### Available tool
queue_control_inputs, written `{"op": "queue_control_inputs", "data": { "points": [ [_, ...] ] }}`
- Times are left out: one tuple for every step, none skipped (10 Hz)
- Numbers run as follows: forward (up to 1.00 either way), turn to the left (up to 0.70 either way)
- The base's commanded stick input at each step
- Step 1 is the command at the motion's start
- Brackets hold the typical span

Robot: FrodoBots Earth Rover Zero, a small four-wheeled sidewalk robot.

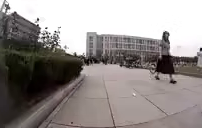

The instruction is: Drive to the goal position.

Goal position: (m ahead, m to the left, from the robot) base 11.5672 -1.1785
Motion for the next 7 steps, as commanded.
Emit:
{"op": "queue_control_inputs", "data": {
  "points": [
    [0.7,0.0],
    [0.7,0.0],
    [0.7,0.0],
    [0.7,0.0],
    [0.7,0.0],
    [0.7,0.0],
    [0.7,0.0]
  ]
}}
